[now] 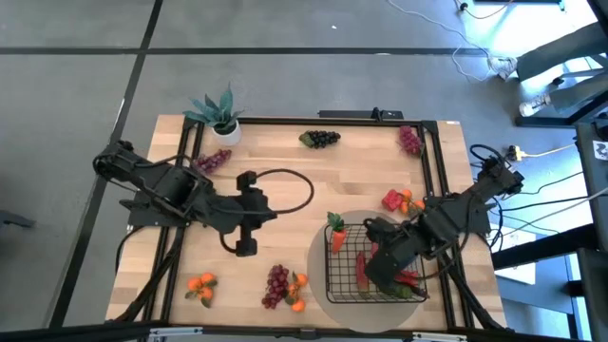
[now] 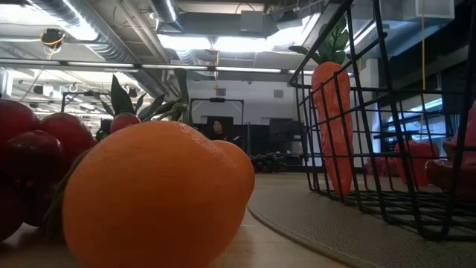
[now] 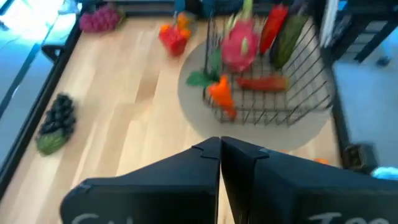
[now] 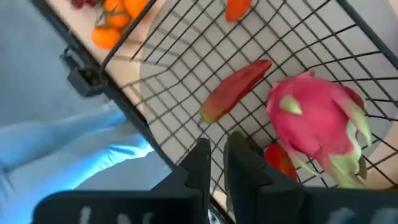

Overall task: Build produce basket
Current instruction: Put the bottom left pepper into the wire basket

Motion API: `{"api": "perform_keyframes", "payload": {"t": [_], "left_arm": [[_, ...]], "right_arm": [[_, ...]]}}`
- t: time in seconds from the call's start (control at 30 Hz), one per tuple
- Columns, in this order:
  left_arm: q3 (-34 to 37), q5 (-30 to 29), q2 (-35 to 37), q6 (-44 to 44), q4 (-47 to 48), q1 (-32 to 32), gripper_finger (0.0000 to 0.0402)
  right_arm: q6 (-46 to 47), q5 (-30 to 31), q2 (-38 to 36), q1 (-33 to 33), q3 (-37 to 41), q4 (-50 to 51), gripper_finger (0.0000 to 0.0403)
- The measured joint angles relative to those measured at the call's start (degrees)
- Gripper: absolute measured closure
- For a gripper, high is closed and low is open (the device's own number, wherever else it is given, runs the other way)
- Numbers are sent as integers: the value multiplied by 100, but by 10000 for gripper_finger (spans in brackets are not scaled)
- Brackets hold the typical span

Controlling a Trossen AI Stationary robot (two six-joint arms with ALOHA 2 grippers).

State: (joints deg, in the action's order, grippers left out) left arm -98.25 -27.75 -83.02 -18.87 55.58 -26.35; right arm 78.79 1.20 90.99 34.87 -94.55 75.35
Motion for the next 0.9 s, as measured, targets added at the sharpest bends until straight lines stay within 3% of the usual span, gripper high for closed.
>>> {"api": "perform_keyframes", "payload": {"t": [0.33,0.67,0.9], "left_arm": [[6,-18,73,13,417,53,401],[6,2,70,-4,427,129,401],[6,35,70,-2,442,129,401]], "right_arm": [[200,-412,46,-396,130,-72,366],[189,-703,49,-467,130,-55,393],[205,-751,160,-465,130,-96,336]]}}
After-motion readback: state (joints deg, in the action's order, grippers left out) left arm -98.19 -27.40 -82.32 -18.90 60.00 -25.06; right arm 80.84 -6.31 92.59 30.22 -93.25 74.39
